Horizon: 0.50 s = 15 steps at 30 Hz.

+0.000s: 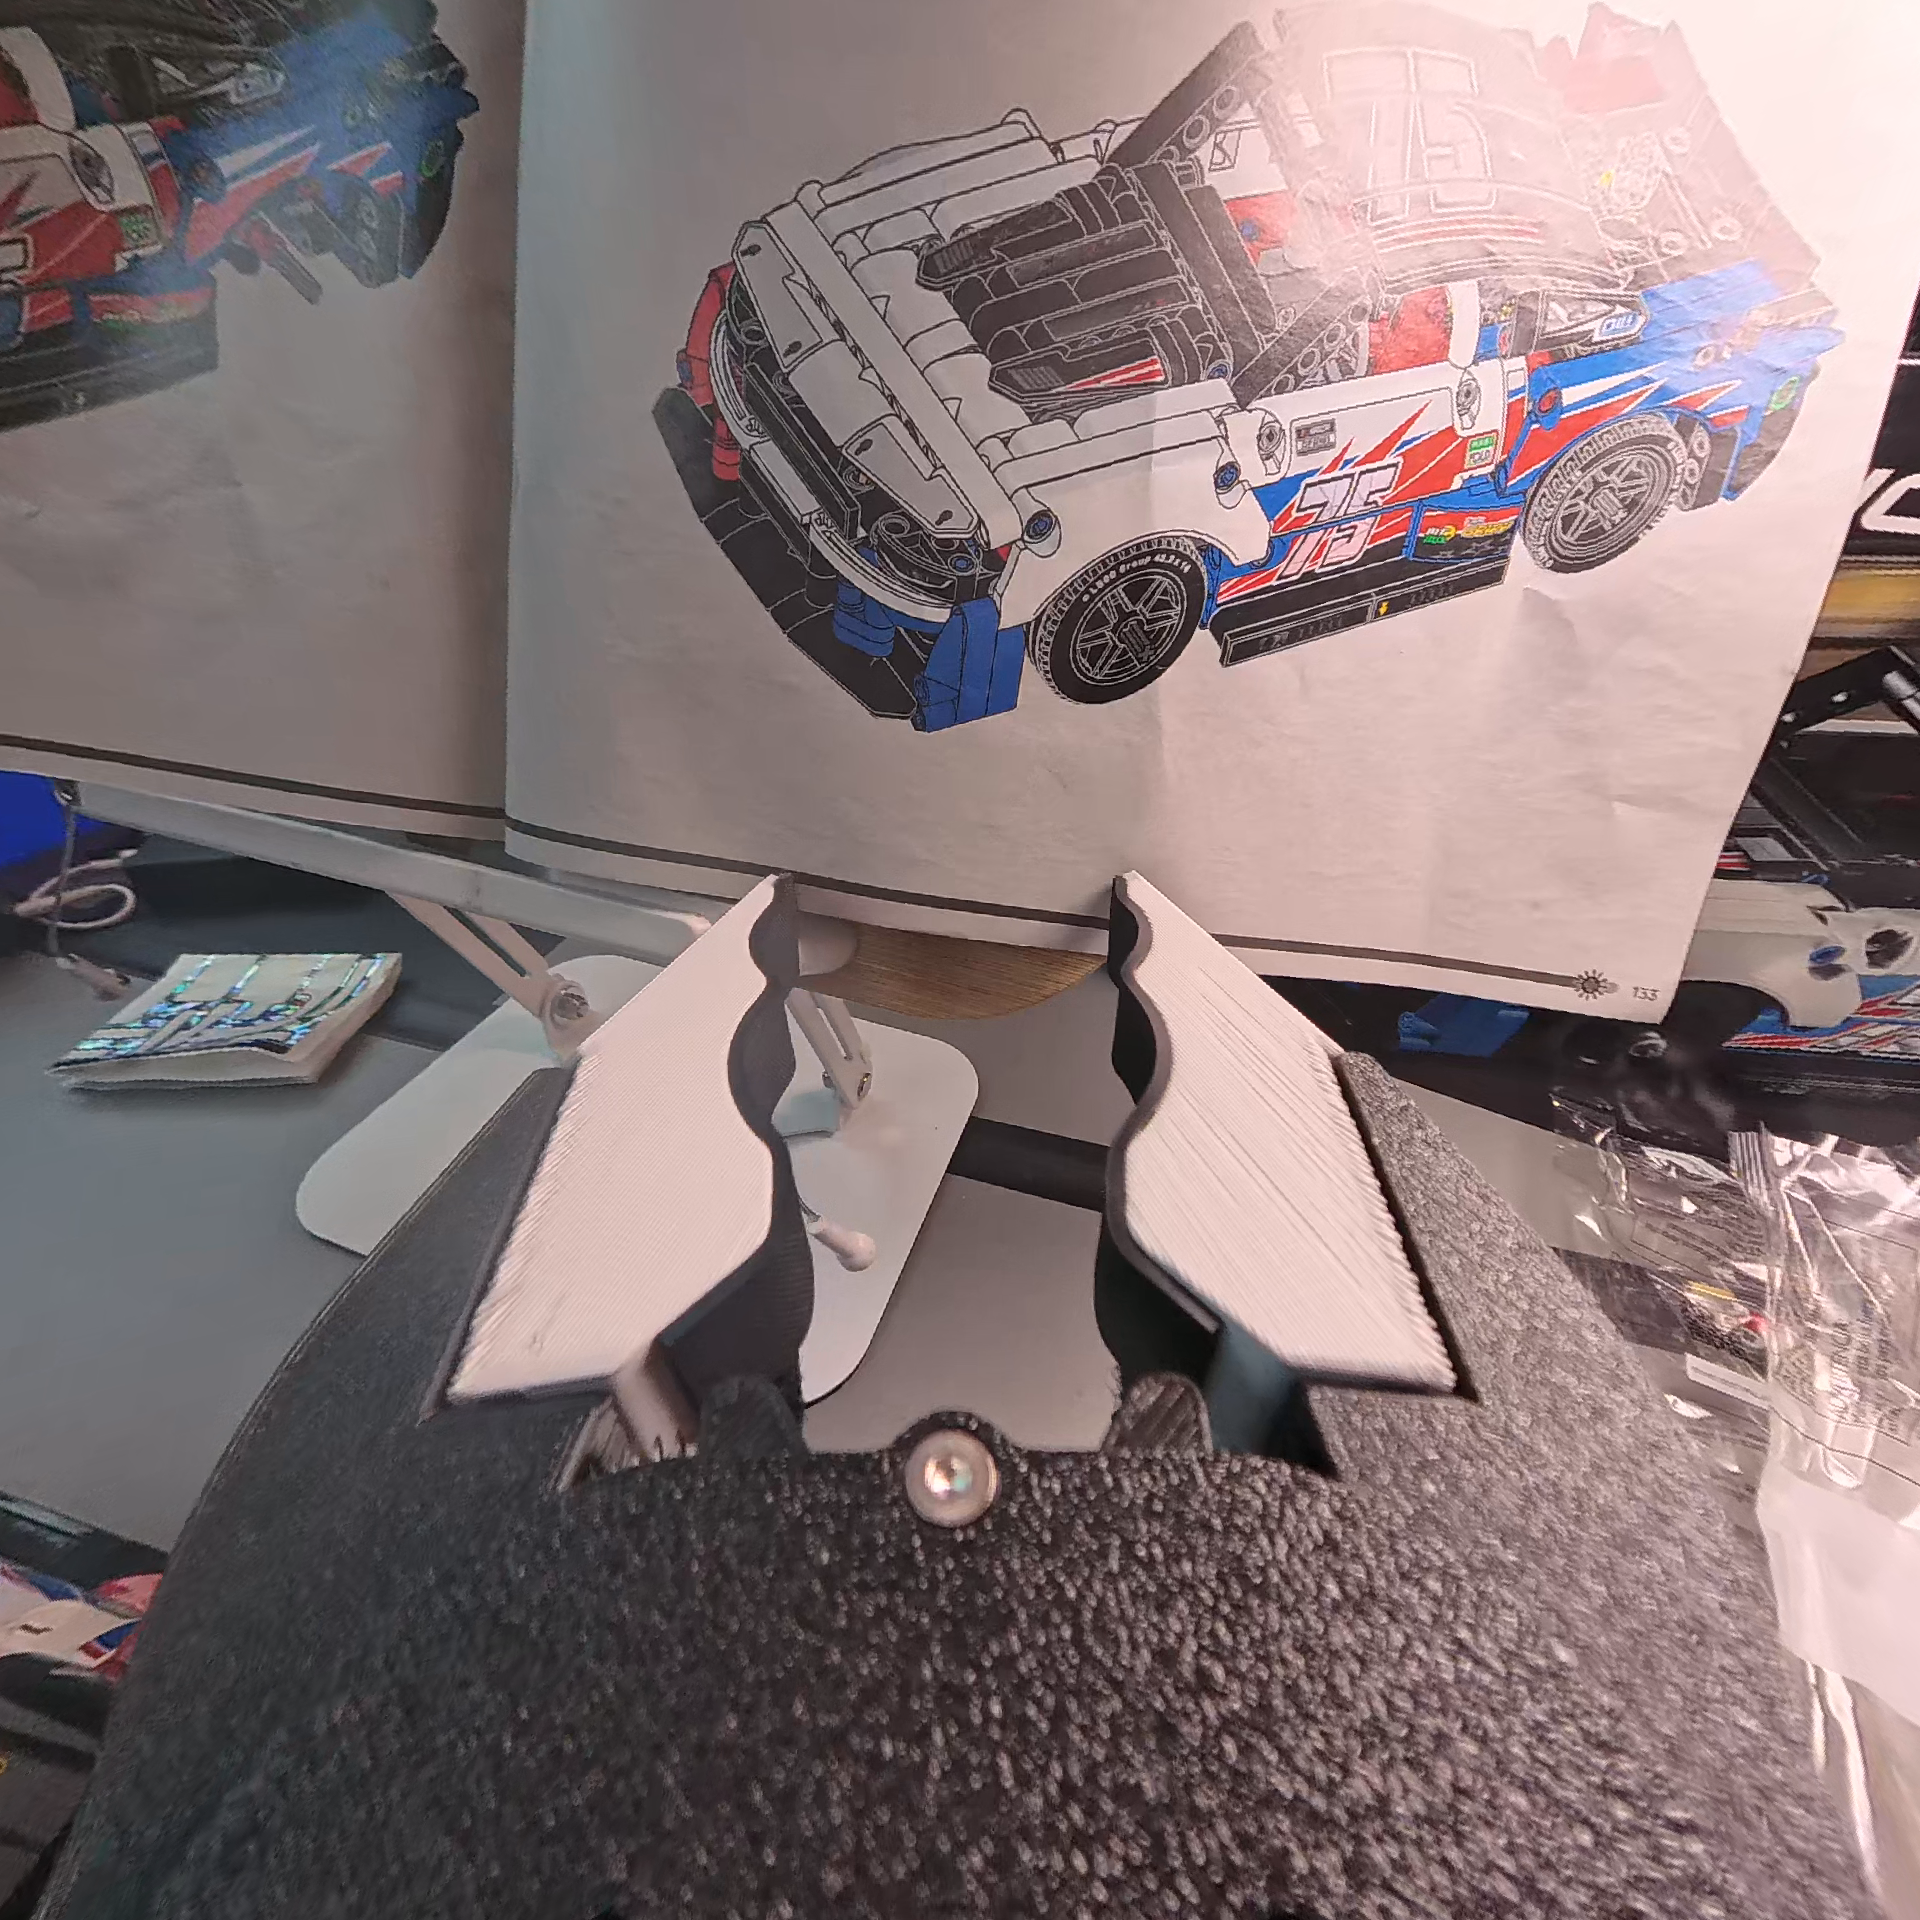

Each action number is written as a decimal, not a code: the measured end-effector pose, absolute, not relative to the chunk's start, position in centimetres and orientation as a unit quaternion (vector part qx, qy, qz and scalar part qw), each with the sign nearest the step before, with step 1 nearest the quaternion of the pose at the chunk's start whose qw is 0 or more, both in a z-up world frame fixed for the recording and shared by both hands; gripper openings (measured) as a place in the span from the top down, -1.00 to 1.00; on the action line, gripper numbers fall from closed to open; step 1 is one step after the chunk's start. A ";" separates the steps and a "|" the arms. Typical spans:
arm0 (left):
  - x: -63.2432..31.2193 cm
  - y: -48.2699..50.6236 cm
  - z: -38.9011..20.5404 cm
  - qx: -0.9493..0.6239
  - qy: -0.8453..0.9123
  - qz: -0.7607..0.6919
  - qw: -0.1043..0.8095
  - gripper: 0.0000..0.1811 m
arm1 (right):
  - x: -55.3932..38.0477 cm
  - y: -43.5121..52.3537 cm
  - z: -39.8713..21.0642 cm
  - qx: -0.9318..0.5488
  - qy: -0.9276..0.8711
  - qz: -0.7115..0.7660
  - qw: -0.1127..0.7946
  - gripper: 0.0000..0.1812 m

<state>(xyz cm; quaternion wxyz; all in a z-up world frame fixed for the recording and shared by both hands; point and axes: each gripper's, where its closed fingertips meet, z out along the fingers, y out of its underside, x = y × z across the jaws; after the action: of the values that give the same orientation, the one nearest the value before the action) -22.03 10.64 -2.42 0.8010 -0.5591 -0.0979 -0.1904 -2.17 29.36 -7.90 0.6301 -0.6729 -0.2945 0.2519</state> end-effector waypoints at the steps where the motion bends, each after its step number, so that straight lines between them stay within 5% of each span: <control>1: -21.9 10.6 -2.3 -0.559 -0.096 -0.189 0.802 1.00 | -2.2 29.3 -7.9 -0.673 -0.294 0.253 0.629 0.34; 15: -14.2 9.1 2.6 -0.533 0.002 -0.208 0.820 1.00 | -1.5 29.4 -7.3 -0.686 -0.276 0.299 0.603 0.30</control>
<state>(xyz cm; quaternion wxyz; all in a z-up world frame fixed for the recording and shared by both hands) -14.18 9.08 2.61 0.8200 -0.5335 0.0016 -0.2076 -1.48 29.36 -7.33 0.6027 -0.6863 -0.2757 0.2994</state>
